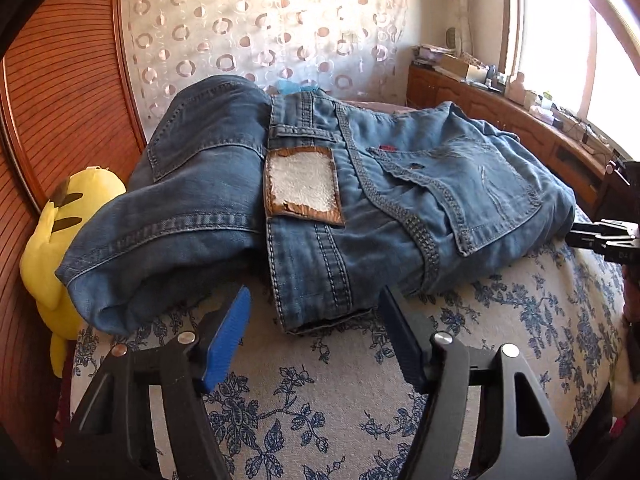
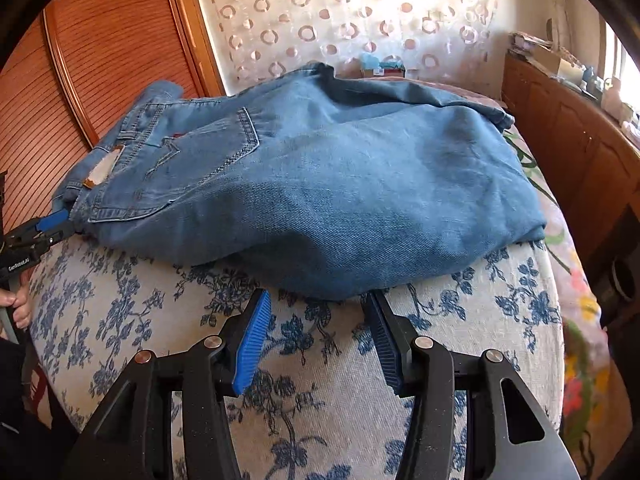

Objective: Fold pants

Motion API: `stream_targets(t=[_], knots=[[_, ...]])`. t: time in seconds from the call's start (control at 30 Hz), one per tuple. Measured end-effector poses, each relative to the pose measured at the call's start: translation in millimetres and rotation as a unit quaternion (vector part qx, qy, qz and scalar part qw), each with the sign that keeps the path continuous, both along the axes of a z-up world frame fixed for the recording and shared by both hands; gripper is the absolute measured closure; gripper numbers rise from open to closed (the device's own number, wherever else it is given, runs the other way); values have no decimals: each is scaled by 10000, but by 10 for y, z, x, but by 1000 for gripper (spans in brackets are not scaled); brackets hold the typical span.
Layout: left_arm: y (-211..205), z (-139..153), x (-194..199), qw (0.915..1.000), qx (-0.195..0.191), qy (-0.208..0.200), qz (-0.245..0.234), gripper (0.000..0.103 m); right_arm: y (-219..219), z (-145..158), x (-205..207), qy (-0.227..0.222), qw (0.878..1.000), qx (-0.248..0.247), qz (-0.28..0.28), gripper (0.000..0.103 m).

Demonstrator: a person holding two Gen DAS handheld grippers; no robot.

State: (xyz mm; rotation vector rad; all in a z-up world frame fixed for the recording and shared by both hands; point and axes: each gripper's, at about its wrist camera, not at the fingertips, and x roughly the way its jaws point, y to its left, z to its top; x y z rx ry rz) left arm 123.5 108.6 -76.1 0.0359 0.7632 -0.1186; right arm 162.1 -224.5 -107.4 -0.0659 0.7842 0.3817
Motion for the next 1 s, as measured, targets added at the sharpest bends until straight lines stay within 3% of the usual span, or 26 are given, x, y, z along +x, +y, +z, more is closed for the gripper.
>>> stream_targets(t=[0.2,0.33,0.43,0.7,1.0], knots=[[7,-24,88,9998,-136,96,-125,56,96,-5,141,-43,9999,70,-81,55],[-17,57,75,9997,-139,-15,-216,73,83,69,138,-281,9994,177,-39,89],[-53,138,49,9995,-149,-85,-262,82,64,106,88,-460,9983,365,42,95],[-107,677,-137,9972,-186,-687,-231,85,37,333,-172,-912,9953,302,133,98],[55,1224,-549,9916,-201,-1271,-98,85,-102,473,-844,-1301,9896,383,486,98]])
